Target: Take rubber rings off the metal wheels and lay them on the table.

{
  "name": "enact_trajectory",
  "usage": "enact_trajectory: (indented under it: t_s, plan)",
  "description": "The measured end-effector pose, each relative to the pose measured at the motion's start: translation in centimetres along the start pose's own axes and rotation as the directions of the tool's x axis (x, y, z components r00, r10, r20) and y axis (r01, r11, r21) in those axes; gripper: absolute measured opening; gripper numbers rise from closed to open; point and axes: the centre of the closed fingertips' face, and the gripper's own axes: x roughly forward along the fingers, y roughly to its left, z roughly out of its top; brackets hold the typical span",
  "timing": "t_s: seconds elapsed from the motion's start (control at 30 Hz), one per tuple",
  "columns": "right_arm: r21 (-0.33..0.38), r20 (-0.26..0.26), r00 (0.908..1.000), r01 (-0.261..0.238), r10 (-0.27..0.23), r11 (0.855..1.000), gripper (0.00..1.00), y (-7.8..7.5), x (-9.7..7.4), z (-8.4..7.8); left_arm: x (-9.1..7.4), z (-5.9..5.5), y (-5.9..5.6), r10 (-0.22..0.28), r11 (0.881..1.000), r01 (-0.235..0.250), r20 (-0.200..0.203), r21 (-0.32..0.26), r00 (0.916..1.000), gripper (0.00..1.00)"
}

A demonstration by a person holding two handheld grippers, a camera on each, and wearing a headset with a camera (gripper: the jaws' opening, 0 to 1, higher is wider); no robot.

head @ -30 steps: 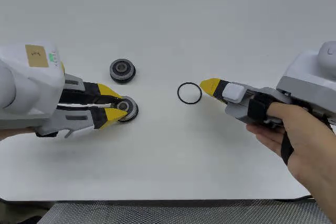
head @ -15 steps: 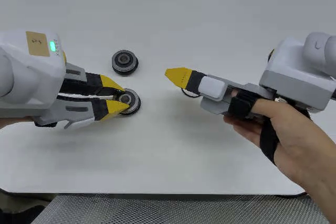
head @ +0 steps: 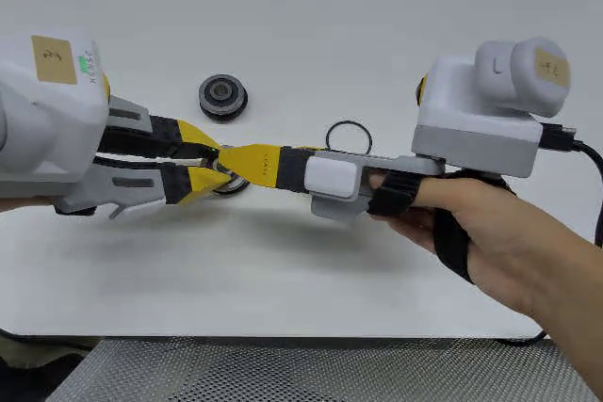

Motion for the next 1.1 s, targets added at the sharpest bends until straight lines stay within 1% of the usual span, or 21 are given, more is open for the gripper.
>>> enact_trajectory:
  t_s: [0.1, 0.13, 0.23, 0.53, 0.63, 0.67, 0.77, 0.9, 0.93, 0.97, 1.0, 1.1]
  plan:
    - [0.02, -0.013, 0.9999, -0.01, 0.01, 1.0, 0.56, 0.2, 0.4, -0.1, 0.0, 0.0, 0.0, -0.001, 1.0, 0.001, 0.001, 0.0, 1.0, 0.13]
    - [0.025, -0.025, 0.9996, -0.015, 0.016, 1.0, 0.57, 0.3, 0.5, -0.2, 0.0, 0.0, 0.0, -0.001, 1.0, 0.001, 0.001, 0.0, 1.0, 0.13]
    - [0.013, -0.037, 0.9993, -0.009, 0.009, 1.0, 0.58, 0.3, 0.7, -0.4, 0.0, 0.0, -0.1, -0.001, 1.0, 0.001, 0.002, 0.001, 1.0, 0.13]
    - [0.033, -0.062, 0.998, -0.007, 0.009, 0.999, 0.58, 0.5, 1.1, -0.8, 0.0, 0.0, -0.1, -0.004, 1.0, 0.004, 0.006, 0.003, 1.0, 0.13]
    - [0.033, -0.079, 0.9968, -0.007, 0.01, 0.999, 0.58, 0.7, 1.4, -1.2, 0.0, 0.0, -0.1, -0.006, 1.0, 0.006, 0.005, 0.004, 1.0, 0.13]
    - [0.024, -0.077, 0.997, -0.002, 0.004, 1.0, 0.57, 0.5, 1.4, -1.1, 0.0, 0.0, -0.1, -0.006, 1.0, 0.006, 0.006, 0.004, 1.0, 0.13]
    - [0.042, -0.078, 0.9969, -0.009, 0.012, 0.999, 0.58, 0.6, 1.3, -1.1, 0.0, 0.0, -0.1, -0.006, 1.0, 0.006, 0.007, 0.005, 1.0, 0.13]
    - [0.032, -0.079, 0.9968, -0.008, 0.01, 0.999, 0.57, 0.7, 1.3, -1.1, 0.0, 0.0, -0.1, -0.008, 1.0, 0.008, 0.007, 0.005, 0.9999, 0.13]
    - [0.035, -0.08, 0.9967, -0.012, 0.014, 0.999, 0.56, 0.8, 1.3, -1.2, 0.0, 0.0, -0.1, -0.008, 1.0, 0.008, 0.007, 0.006, 0.9999, 0.13]
    - [0.055, -0.095, 0.9943, -0.043, 0.048, 0.998, 0.53, 1.5, 1.2, -1.4, 0.0, 0.0, -0.1, -0.009, 1.0, 0.009, 0.006, 0.006, 0.9999, 0.13]
    - [0.046, -0.09, 0.9957, -0.019, 0.023, 0.999, 0.54, 1.1, 1.3, -1.4, 0.0, 0.0, -0.1, -0.009, 1.0, 0.009, 0.006, 0.006, 0.9999, 0.13]
    - [0.035, -0.093, 0.9954, -0.02, 0.023, 0.999, 0.54, 1.2, 1.4, -1.5, 0.0, 0.0, -0.1, -0.009, 1.0, 0.009, 0.006, 0.006, 0.9999, 0.13]
